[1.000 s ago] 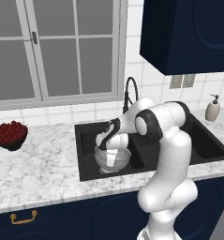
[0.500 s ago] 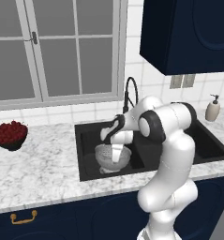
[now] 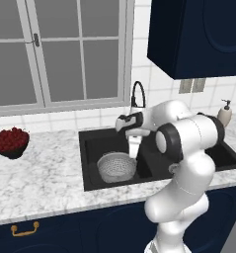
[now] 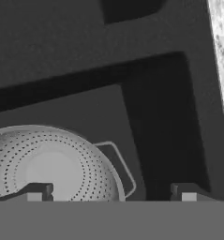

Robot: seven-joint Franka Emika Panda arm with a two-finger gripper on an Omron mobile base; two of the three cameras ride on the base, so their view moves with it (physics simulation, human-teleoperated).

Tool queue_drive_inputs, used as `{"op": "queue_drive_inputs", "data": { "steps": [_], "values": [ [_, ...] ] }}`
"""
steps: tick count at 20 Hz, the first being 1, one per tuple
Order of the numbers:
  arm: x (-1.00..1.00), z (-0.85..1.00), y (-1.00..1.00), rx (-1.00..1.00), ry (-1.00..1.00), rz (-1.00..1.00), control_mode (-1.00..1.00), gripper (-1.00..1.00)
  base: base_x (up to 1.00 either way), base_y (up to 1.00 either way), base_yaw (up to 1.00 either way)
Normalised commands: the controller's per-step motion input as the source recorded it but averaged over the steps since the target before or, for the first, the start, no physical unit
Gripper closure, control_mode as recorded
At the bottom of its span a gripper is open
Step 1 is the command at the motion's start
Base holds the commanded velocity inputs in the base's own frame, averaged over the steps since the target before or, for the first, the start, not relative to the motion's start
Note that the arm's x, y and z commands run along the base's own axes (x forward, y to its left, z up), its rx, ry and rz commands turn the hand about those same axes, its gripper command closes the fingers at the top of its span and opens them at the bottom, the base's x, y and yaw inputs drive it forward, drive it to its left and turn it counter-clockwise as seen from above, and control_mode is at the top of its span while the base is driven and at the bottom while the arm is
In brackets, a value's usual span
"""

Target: Put the colander in the sink, put the kiwi in the colander, and turn on the sink faucet and pour water over the colander.

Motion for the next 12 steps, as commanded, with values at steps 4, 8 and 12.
{"op": "queue_drive_inputs", "data": {
  "steps": [4,8,12],
  "values": [
    [-0.76,0.37,-0.58,-0.06,0.04,0.3,-1.0,-1.0,0.0,0.0,0.0],
    [-0.93,0.19,-0.63,-0.07,0.0,0.43,-1.0,-1.0,0.0,0.0,0.0],
    [-0.96,0.12,-0.82,-0.05,0.0,0.47,-1.0,-1.0,0.0,0.0,0.0]
  ]
}}
